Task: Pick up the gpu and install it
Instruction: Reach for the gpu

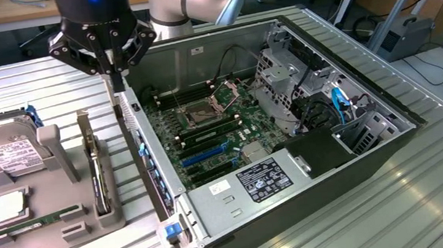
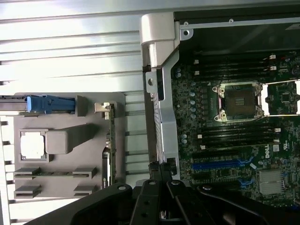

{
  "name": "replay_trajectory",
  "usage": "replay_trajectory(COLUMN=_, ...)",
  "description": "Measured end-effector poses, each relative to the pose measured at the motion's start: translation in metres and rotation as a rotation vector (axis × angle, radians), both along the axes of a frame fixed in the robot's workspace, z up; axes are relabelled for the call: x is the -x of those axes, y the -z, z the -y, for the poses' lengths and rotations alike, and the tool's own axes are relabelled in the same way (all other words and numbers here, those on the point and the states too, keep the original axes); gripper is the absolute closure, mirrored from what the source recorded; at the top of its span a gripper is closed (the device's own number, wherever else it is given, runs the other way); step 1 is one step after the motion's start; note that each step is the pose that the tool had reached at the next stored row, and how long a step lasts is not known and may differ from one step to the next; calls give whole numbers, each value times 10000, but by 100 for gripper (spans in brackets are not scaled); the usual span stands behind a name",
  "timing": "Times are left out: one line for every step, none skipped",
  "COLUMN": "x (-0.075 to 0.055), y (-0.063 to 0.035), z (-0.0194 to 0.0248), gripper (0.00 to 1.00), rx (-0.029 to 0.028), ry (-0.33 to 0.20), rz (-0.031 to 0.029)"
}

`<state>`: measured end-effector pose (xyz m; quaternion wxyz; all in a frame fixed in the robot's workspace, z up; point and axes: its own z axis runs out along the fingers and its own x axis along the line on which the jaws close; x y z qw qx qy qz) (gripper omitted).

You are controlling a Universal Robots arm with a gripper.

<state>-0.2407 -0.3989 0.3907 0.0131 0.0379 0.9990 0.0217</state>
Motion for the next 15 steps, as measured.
replay_trajectory(x=5, y=0, z=0, gripper=89, rx=0, ry=0, rz=0)
replay_trajectory(x=10, y=0, z=0, gripper=89, rx=0, ry=0, rz=0)
replay_trajectory(x=14, y=0, z=0, gripper=89, rx=0, ry=0, rz=0)
replay_trajectory(x=19, y=0, z=0, gripper=89, rx=0, ry=0, rz=0)
replay_trajectory(x=24, y=0, z=0, gripper=89, rx=0, ry=0, rz=0)
replay_trajectory(x=29, y=1, z=0, gripper=89, rx=0, ry=0, rz=0)
replay_trajectory(x=36, y=0, z=0, gripper=89, rx=0, ry=0, rz=0)
replay_trajectory(x=40, y=1, z=0, gripper=89, rx=0, ry=0, rz=0)
replay_trajectory(x=44, y=1, z=0, gripper=89, rx=-1, ry=-1, rz=0)
replay_trajectory(x=49, y=1, z=0, gripper=89, rx=0, ry=-1, rz=0)
replay_trajectory(x=54, y=1, z=0, gripper=89, rx=-1, ry=0, rz=0)
replay_trajectory(x=59, y=1, z=0, gripper=89, rx=0, ry=0, rz=0)
replay_trajectory(x=65, y=1, z=0, gripper=89, rx=0, ry=0, rz=-1)
replay_trajectory(x=69, y=1, z=0, gripper=89, rx=0, ry=0, rz=0)
replay_trajectory(x=76, y=1, z=0, gripper=89, rx=0, ry=0, rz=0)
